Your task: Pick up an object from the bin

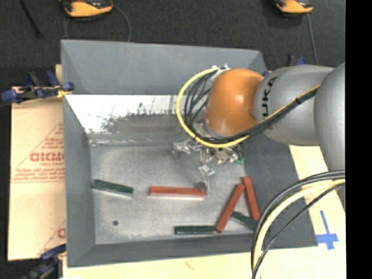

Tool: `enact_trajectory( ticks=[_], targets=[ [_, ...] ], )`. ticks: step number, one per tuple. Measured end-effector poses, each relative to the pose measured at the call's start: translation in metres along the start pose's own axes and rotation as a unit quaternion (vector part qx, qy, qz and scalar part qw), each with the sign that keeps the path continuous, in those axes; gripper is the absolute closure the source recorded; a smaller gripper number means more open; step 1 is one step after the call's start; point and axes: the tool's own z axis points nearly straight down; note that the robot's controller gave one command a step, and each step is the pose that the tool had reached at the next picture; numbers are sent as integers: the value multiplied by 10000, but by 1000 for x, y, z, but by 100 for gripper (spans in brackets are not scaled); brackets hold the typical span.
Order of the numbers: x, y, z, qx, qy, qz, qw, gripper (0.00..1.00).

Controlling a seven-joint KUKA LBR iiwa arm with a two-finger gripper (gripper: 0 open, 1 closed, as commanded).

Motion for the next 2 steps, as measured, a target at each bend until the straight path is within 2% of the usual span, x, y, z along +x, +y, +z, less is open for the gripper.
enact_trajectory(
  ticks=[1, 2],
  targets=[
    [15, -74, -61, 32, -28, -1052, 9944, 0],
    [89, -73, -29, -26, 26, -1231, 9924, 0]
  ],
)
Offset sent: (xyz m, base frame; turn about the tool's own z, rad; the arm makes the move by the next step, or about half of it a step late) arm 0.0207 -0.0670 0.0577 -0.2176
